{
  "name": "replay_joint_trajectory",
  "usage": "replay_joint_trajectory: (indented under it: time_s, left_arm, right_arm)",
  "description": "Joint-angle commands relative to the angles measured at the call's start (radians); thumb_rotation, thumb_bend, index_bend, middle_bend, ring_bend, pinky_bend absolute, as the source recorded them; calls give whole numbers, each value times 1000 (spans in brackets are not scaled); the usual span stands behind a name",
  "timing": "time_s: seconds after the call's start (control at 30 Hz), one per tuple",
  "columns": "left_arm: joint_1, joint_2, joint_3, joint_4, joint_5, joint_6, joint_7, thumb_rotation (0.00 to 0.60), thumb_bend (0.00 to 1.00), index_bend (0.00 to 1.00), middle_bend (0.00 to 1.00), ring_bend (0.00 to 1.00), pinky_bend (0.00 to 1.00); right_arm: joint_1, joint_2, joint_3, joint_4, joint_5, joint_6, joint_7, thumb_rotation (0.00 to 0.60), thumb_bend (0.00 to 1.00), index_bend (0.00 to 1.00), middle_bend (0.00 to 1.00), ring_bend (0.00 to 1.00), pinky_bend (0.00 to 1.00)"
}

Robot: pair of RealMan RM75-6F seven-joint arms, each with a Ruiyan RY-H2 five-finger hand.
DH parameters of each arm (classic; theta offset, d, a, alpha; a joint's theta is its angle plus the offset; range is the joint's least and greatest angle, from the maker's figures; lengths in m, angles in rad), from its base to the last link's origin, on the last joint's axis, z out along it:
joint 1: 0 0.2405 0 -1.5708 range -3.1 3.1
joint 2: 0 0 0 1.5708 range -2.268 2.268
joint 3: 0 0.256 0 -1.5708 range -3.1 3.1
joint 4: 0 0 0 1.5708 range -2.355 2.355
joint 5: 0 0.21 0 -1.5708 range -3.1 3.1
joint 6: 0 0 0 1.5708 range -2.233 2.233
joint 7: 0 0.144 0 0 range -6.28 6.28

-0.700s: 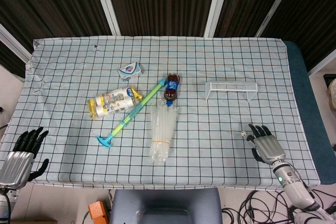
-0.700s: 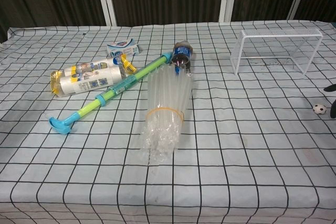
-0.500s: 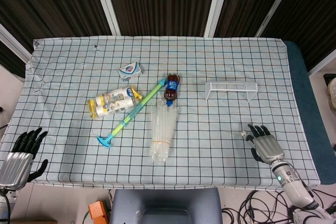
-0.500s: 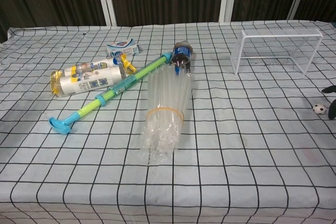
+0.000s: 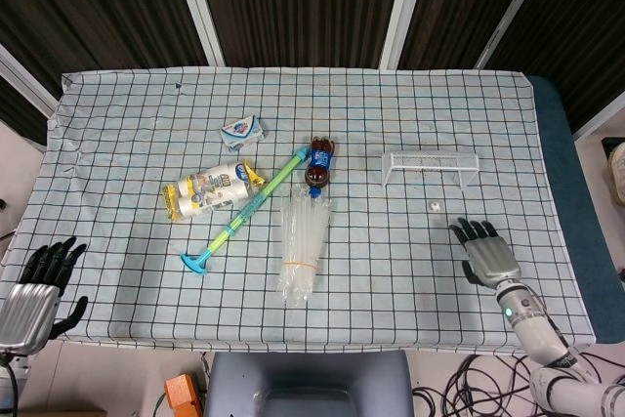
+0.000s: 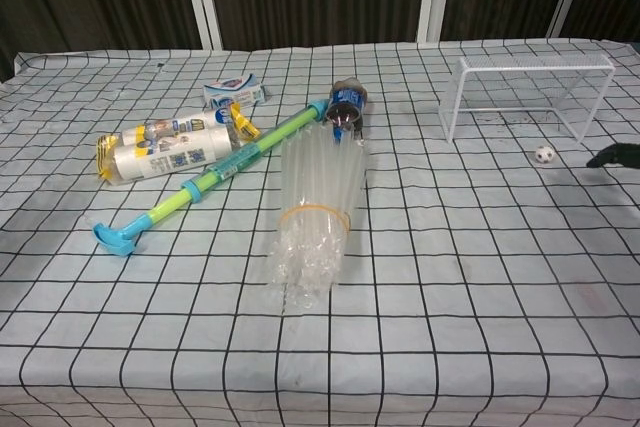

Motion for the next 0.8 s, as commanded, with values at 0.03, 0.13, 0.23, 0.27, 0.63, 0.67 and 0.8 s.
replay_joint_trajectory:
  time_s: [0.03,0.13,0.23,0.27,0.63,0.67,0.8]
  left_arm:
    - [9,2,4,5,7,13,-11,600,406,0,0,0,71]
    - [10,2,7,6,12,15,-13,600,405,0,0,0,71]
    - [14,0,7,6,15,22,-10,600,406,0,0,0,71]
    - [14,-1,6,6,16,24,-9,600,406,0,0,0,71]
    - [15,-3,4,10,19,27,-10,600,406,0,0,0,71]
    - [14,-3,3,10,19,26,-9,600,406,0,0,0,71]
    - [13,-3,1,10,16,23,-8,600,405,0,0,0,71]
  right_arm:
    - [-93,-16,34,-21,-243,387,106,600,634,0,0,0,0]
    - [-136,-11,13,-2,-313,479,184,600,629,0,0,0,0]
    - [-169,17,-9,-17,-345,521,215,600,622,0,0,0,0]
    - [-184,31,-20,-29,-352,533,209,600,613,0,0,0,0]
    - [-316,104,-108,-159,-402,643,113,600,542,0,0,0,0]
    - [-318,103,-106,-156,-408,647,114,600,542,0,0,0,0]
    - [-319,105,-102,-155,-401,626,116,600,542,0,0,0,0]
